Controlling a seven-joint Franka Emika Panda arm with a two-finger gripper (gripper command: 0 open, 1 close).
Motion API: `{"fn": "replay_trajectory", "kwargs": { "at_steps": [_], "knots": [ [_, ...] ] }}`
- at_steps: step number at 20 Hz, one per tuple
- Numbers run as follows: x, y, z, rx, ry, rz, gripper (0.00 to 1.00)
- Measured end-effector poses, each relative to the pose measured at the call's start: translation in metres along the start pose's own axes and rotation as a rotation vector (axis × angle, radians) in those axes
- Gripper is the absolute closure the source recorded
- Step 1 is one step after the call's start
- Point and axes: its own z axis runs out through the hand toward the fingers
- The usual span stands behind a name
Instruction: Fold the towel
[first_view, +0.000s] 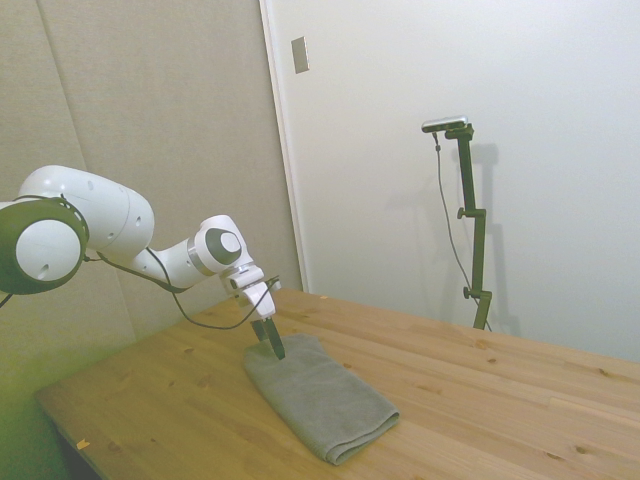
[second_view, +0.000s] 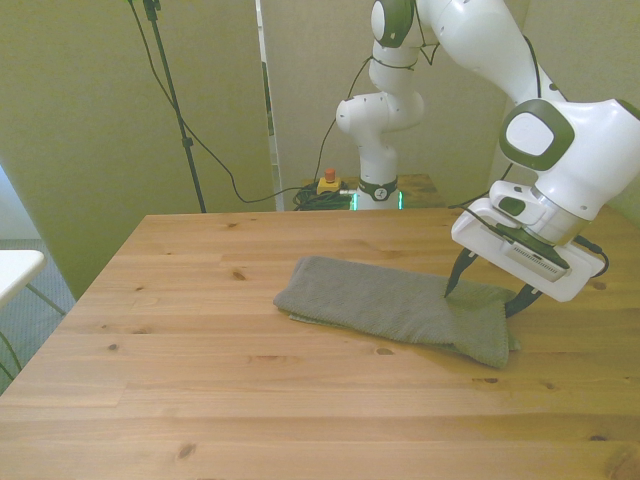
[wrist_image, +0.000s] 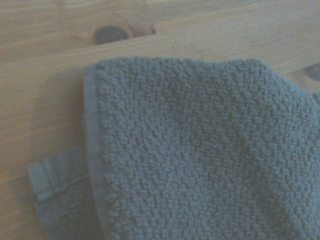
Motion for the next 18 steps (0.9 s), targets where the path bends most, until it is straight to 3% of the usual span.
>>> {"fn": "replay_trajectory", "kwargs": {
  "at_steps": [18],
  "knots": [
    [0.007, 0.014, 0.008, 0.001, -0.009, 0.003, 1.0]
  ]
}}
